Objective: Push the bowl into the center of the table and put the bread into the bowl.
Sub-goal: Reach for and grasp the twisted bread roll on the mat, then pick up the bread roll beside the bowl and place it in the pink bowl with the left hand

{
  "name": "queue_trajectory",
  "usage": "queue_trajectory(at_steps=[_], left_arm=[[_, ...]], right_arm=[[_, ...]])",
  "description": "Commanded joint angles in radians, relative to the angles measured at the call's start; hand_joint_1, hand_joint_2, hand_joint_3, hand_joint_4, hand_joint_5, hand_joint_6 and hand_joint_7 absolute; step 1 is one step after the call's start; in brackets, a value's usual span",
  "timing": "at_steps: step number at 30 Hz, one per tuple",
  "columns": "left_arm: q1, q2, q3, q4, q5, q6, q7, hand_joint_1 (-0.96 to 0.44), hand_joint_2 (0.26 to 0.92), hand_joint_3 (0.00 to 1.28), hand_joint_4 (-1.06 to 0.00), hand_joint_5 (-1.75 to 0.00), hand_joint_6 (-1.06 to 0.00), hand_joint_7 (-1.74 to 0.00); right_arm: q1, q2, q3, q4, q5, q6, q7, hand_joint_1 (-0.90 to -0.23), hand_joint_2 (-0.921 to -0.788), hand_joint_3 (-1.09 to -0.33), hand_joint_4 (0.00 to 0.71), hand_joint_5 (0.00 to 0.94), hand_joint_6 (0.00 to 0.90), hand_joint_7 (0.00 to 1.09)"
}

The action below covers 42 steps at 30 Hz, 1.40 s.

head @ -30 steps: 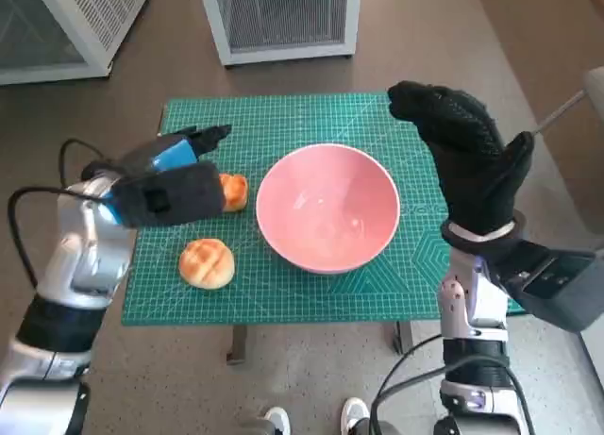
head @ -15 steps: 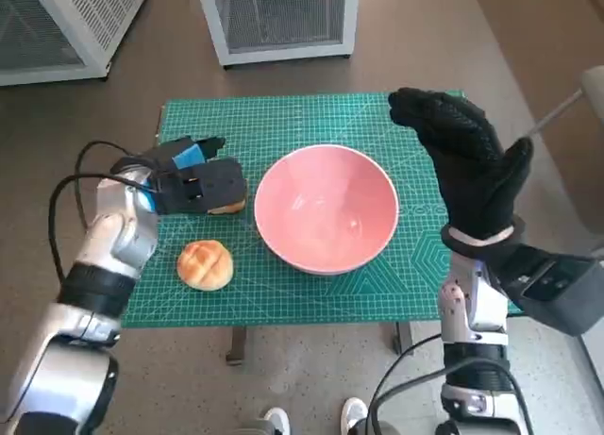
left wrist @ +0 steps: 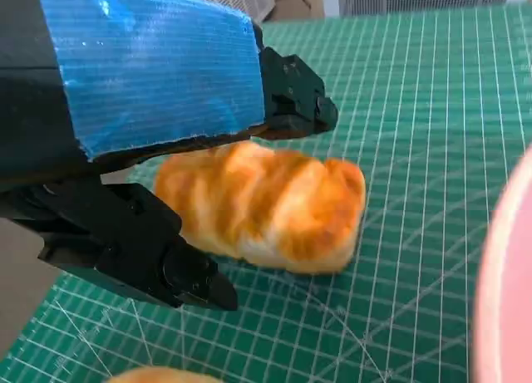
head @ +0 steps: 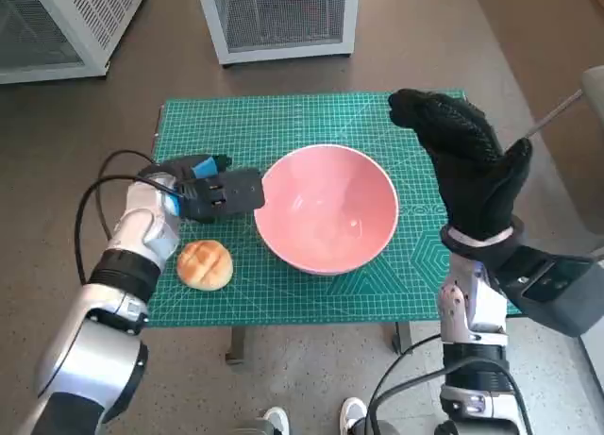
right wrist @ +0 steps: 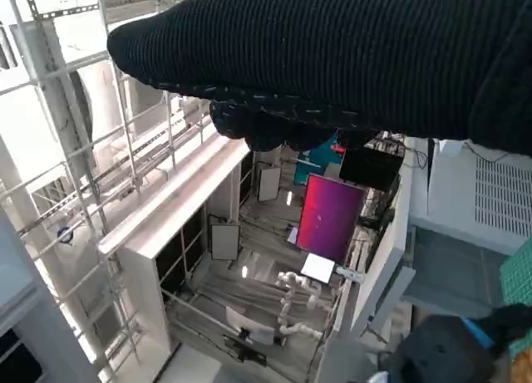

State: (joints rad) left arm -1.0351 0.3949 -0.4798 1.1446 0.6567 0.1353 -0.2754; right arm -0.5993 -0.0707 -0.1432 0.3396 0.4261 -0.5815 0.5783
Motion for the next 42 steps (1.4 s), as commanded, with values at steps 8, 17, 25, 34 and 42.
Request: queue_trajectory(at_steps=[8, 17, 25, 34, 42], left_arm=[[-0.030, 0.002, -0.043, 0.091, 0.031, -0.098, 0.085, 0.11, 0.911, 0.10, -0.66, -1.19, -0.62, -0.72], [-0.024, 0.019, -0.057, 0.101, 0.033, -0.160, 0.129, 0.00, 0.920, 0.08, -0.67, -1.21, -0.60, -1.15], [-0.026, 0.043, -0.048, 0.092, 0.023, -0.191, 0.147, 0.00, 0.920, 0.08, -0.67, -1.19, -0.61, -1.19], [-0.047, 0.093, -0.014, 0.039, 0.000, -0.208, 0.150, 0.00, 0.920, 0.09, -0.64, -1.21, -0.62, -1.17], [-0.041, 0.105, 0.004, -0.001, -0.003, -0.203, 0.141, 0.00, 0.920, 0.09, -0.64, -1.21, -0.62, -1.18]], right_arm=[[0.035, 0.002, 0.001, -0.011, -0.004, 0.010, -0.005, -0.394, -0.921, -0.533, 0.515, 0.007, 0.158, 0.84], [0.034, 0.005, 0.000, -0.007, 0.000, 0.011, -0.003, -0.396, -0.921, -0.526, 0.518, 0.008, 0.162, 0.83], [0.031, 0.011, 0.005, -0.005, 0.002, 0.012, 0.000, -0.394, -0.921, -0.531, 0.516, 0.007, 0.162, 0.83], [0.031, 0.014, 0.008, -0.003, 0.011, 0.015, 0.010, -0.389, -0.921, -0.536, 0.524, 0.011, 0.157, 0.84], [0.030, 0.013, 0.008, -0.001, 0.012, 0.015, 0.012, -0.390, -0.921, -0.536, 0.526, 0.012, 0.154, 0.85]])
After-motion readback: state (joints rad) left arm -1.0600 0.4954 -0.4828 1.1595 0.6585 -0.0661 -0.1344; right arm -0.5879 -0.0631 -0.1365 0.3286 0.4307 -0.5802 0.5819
